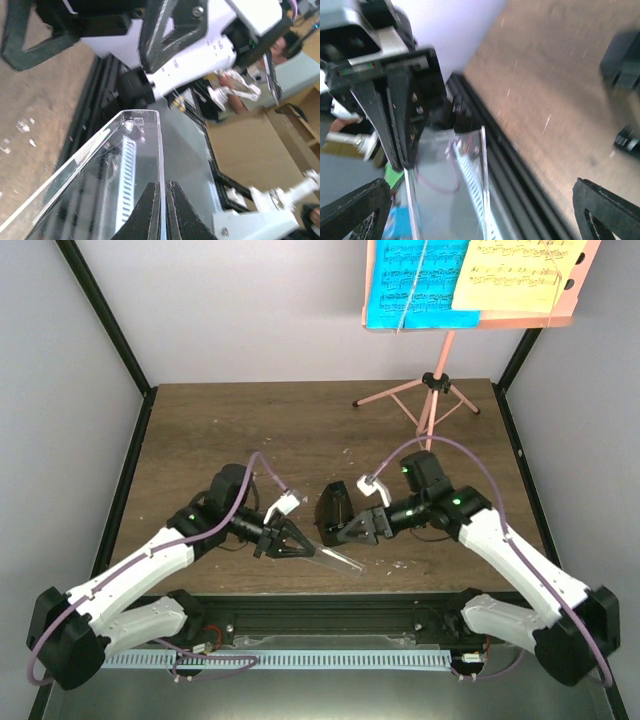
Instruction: Pack up the instrument practice props
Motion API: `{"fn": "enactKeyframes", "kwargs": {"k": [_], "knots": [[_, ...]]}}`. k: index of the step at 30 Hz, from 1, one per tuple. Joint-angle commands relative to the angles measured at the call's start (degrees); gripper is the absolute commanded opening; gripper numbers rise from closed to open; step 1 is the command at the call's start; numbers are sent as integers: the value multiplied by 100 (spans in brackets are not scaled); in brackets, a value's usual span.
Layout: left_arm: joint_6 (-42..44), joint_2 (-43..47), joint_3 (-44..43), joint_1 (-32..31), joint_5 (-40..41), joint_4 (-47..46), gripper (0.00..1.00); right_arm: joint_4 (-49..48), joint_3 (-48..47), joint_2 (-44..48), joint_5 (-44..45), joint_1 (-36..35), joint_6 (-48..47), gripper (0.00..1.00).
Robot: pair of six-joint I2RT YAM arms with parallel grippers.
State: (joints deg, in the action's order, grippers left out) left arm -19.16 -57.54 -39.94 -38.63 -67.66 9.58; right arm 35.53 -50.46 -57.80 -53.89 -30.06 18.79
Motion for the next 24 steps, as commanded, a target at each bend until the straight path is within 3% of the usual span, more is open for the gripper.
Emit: {"fn": "enactKeyframes", "kwargs": {"k": [1,6,11,21,24], "knots": [[-1638,368,156,-18,1099,-2130,0,-1552,-67,792,1113,81,967,100],[-2795,632,298,-21,2923,-2976,0,-3658,879,1740,2221,80,2028,100],[-3195,751,513,-57,3919,-3958,0,-5481,1676,2029,2454,35,2988,100],[-3449,427,415,-377,4158,-4508,0,-6566,1829,1597,3262,-413,3452,99],[-3507,393,408,-479,4185,-4588,0,-6656,1601,1272,3192,-468,3405,91]]}}
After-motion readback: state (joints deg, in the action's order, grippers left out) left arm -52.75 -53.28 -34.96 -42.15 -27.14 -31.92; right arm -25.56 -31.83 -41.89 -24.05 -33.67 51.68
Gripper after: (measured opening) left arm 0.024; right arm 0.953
